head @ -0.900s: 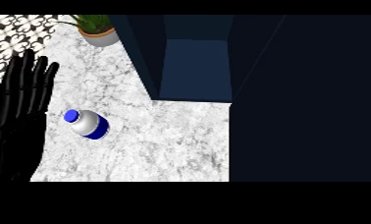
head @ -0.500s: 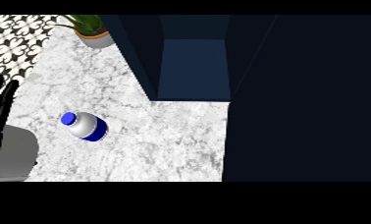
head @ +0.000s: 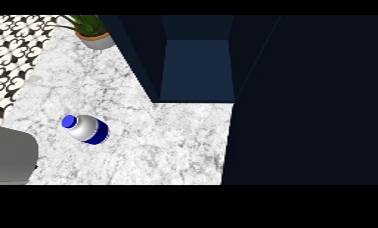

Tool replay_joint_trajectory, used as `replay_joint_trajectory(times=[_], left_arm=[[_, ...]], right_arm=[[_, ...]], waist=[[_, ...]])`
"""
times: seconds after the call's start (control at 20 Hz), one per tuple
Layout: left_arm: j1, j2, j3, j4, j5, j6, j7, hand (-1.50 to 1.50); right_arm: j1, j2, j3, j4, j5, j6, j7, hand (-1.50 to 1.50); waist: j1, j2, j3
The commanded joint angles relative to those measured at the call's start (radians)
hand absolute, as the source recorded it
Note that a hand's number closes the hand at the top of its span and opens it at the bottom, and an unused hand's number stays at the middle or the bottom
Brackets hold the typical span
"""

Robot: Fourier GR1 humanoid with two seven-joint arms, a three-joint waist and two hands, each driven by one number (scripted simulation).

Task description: Pick up the bottled water, place it into the cabinet and close the cabinet

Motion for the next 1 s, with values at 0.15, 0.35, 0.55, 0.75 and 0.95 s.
replay_joint_trajectory(times=[0.15, 0.35, 0.55, 0.75, 0.95], left_arm=[[0.049, 0.048, 0.123, -0.022, 0.138, -0.036, 0.106, -1.50], [0.080, -0.008, 0.106, -0.071, 0.102, -0.034, 0.142, -1.50], [0.061, -0.019, 0.106, 0.022, 0.008, -0.099, 0.096, -1.50], [0.010, -0.027, 0.059, 0.065, -0.104, -0.110, 0.082, -1.50], [-0.028, -0.059, 0.033, 0.130, -0.170, -0.110, 0.051, -1.50]], right_arm=[[0.026, 0.022, 0.138, -0.137, 0.091, -0.030, 0.118, -1.50], [-0.024, -0.001, 0.039, -0.140, 0.023, -0.027, 0.167, -1.50], [-0.039, 0.024, 0.124, -0.140, 0.094, -0.071, 0.187, -1.50], [-0.033, 0.026, 0.196, -0.124, 0.143, -0.093, 0.163, -1.50], [-0.055, 0.023, 0.207, -0.153, 0.164, -0.128, 0.225, -1.50]], waist=[[-0.002, 0.000, 0.000], [-0.002, 0.002, 0.000], [-0.005, 0.002, 0.000], [-0.010, 0.002, 0.000], [-0.012, 0.003, 0.000]])
